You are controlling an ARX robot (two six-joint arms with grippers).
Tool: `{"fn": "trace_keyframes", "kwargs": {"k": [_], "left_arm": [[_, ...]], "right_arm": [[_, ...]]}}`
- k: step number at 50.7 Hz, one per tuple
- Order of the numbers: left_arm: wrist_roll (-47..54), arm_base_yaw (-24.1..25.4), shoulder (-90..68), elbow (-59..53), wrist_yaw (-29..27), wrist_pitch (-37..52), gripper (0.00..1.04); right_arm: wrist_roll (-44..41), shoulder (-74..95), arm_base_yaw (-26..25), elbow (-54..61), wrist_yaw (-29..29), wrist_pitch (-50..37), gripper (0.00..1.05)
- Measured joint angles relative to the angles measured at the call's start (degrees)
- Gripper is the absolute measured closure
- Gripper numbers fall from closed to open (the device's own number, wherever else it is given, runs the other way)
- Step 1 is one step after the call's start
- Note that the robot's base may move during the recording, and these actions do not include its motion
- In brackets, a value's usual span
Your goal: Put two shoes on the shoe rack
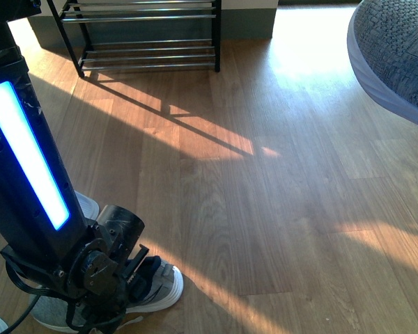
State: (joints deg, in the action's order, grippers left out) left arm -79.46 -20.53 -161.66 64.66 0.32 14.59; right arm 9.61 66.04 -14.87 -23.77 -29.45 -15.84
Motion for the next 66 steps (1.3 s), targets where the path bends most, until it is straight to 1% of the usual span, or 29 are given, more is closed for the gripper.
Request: {"fn": "trace_keyframes", "kwargs": {"k": [5,8,16,18,25,28,35,42,45,52,55,59,66], "left_arm": [[0.13,0.02,0.09,-0.24,-0.68,-0.02,0.97],[0.87,0.09,0.68,-0.87,-2.08,-0.13,1.03],[10.38,1.05,6.88,-4.02,-9.01,-1.07,1.03],[14.47,1.38,10.88,-6.25,-11.98,0.31,1.03],[24.24,2.75,26.64,-15.08,-17.81,6.03,1.03],[29.4,3.04,34.99,-19.28,-21.57,6.54,1.03],[36.59,3.13,48.57,-26.18,-26.69,6.08,1.03],[43.87,1.79,68.91,-33.16,-32.28,0.48,1.03],[45.46,0.28,75.87,-34.42,-34.51,-2.71,1.03],[47.78,-5.31,91.8,-35.82,-40.11,-12.26,1.03],[48.26,-7.45,96.8,-36.02,-42.56,-16.15,1.03],[48.85,-9.44,101.88,-36.5,-45.22,-19.19,1.03],[49.27,-9.6,102.68,-36.76,-45.7,-19.45,1.03]], "right_arm": [[0.0,0.0,0.0,0.0,-0.02,0.0,1.03],[-0.02,0.0,0.0,0.0,0.0,0.0,1.03],[0.0,0.0,0.0,0.0,-0.02,0.0,1.03],[0.0,0.0,0.0,0.0,-0.02,0.0,1.03],[0.0,0.0,0.0,0.0,0.0,0.0,1.03],[0.0,0.0,0.0,0.0,-0.02,0.0,1.03],[0.0,0.0,0.0,0.0,0.0,0.0,1.03],[0.0,0.0,0.0,0.0,-0.02,0.0,1.03],[0.0,0.0,0.0,0.0,-0.02,0.0,1.03],[0.0,0.0,0.0,0.0,-0.02,0.0,1.03],[0.0,0.0,0.0,0.0,-0.02,0.0,1.03],[0.0,0.0,0.0,0.0,0.0,0.0,1.03],[0.0,0.0,0.0,0.0,-0.04,0.0,1.03]]}}
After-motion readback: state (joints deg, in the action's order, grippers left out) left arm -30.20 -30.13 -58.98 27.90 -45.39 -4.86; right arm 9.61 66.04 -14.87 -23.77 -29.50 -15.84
